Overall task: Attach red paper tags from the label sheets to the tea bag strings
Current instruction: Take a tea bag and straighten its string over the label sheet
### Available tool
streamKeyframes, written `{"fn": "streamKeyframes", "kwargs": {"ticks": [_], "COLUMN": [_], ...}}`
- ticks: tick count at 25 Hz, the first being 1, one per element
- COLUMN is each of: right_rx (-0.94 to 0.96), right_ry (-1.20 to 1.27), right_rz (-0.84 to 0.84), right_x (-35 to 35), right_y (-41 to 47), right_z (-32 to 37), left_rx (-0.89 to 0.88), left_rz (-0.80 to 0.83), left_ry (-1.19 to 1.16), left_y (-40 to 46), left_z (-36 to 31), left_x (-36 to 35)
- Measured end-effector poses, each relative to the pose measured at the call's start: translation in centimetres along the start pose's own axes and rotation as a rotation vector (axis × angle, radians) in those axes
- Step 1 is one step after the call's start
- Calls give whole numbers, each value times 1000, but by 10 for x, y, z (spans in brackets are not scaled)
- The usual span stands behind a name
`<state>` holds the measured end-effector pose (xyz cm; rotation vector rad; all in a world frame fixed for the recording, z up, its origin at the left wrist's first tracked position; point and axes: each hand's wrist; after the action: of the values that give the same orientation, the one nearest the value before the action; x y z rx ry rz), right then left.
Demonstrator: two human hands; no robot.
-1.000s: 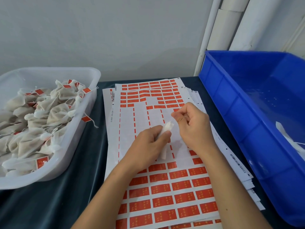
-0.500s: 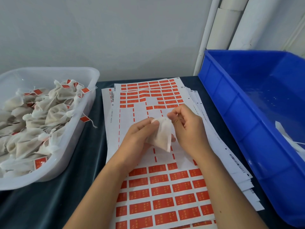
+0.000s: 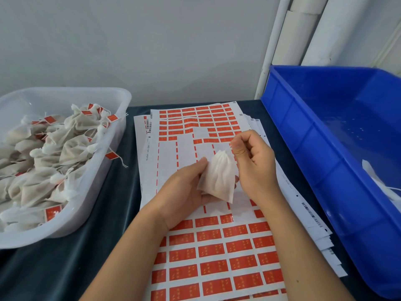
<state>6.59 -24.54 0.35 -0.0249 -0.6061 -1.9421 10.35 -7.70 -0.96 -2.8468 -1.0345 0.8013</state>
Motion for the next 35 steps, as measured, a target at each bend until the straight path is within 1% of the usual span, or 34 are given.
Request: {"fn": "streamKeyframes", "kwargs": {"ticks": [3, 6, 8, 12, 16, 18, 20, 22, 23, 26, 28, 30, 31, 33, 35], "right_rx": [9, -10, -16, -4, -22, -42, -56, -47, -25, 77, 104, 116, 129, 132, 69], "right_ry": [20, 25, 32, 29, 13, 2, -42, -135, -196, -350, -351, -313, -301, -276, -202], "right_rz": [14, 42, 46, 12, -6, -2, 39, 118, 161, 257, 285, 282, 269, 241, 262], "right_x": [0, -1, -1, -2, -2, -1, -1, -5, -8, -14, -14, -11, -10, -9, -7], "right_y": [0, -1, -2, -2, -1, 0, -1, -5, -6, -9, -10, -10, -10, -8, -7], "right_z": [0, 0, 0, 0, -1, -3, -4, -6, -7, -8, -6, -3, -1, -1, -1], "left_rx": [-14, 0, 11, 15, 18, -27, -129, -216, -234, -242, -253, -262, -267, -274, -265], "left_rz": [-8, 52, 64, -41, -51, -42, -44, -99, -148, -285, -342, -385, -376, -320, -286], "left_ry": [120, 132, 124, 136, 183, 142, 66, -15, -16, 123, 239, 460, 565, 679, 765], "left_y": [-2, -6, -6, -4, -5, -4, -4, -3, -3, -1, 0, 2, 3, 3, 3], "left_z": [-1, -4, -5, -2, -1, -1, -3, -7, -8, -5, -3, -1, 1, 2, 3], "left_x": [1, -1, -2, -4, -5, -4, 0, 3, 4, 3, -1, -3, -3, -3, -2]}}
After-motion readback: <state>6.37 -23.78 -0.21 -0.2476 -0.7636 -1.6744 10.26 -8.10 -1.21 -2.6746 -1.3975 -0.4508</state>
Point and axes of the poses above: each hand's wrist, its own y-axis towards the middle knuckle, its own x-axis out of the back of the hand, z = x × y, and after that the axes turned 6 degrees about z, right-handed
